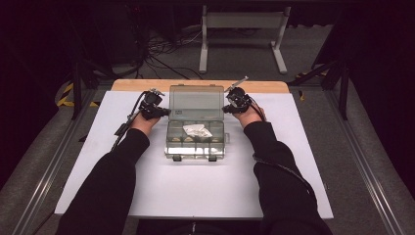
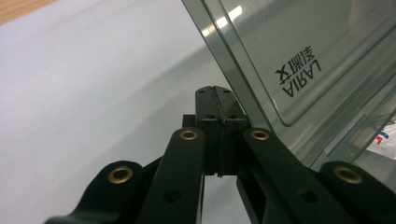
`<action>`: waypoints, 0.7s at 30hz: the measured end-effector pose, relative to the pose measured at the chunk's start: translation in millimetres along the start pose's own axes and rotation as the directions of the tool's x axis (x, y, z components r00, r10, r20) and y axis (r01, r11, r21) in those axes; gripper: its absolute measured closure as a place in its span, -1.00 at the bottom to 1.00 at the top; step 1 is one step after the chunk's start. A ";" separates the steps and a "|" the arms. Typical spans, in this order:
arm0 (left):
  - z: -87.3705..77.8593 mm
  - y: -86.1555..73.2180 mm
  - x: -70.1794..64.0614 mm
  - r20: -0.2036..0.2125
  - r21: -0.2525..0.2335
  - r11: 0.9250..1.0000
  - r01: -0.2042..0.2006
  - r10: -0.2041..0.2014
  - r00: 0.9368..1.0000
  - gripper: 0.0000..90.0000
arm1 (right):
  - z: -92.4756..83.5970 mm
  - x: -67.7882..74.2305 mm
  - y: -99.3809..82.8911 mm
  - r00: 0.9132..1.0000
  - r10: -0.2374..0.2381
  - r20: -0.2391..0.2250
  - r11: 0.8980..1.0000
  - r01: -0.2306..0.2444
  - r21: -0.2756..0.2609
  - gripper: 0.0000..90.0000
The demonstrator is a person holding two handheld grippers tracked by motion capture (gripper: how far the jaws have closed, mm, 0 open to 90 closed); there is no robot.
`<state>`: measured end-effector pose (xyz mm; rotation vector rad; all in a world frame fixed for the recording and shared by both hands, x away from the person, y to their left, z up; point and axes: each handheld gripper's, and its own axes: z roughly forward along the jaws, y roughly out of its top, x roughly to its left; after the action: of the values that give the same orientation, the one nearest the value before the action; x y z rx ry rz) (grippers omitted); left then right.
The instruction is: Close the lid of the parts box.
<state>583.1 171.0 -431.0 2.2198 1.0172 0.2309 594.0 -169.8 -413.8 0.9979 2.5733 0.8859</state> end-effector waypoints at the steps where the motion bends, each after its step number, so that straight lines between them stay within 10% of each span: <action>1: -0.3 0.1 -0.6 0.001 -0.004 1.000 0.004 -0.004 1.000 0.99 | -0.8 -0.2 0.2 1.000 0.002 0.002 1.000 -0.002 -0.003 1.00; 21: -11.7 3.5 -3.5 -0.012 -0.058 0.998 -0.008 0.008 1.000 0.99 | -17.0 -1.7 1.8 1.000 -0.006 0.011 0.997 0.007 -0.081 1.00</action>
<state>578.0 172.8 -419.5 2.1729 0.9956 0.2742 589.1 -177.6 -399.3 0.9682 2.5090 0.9715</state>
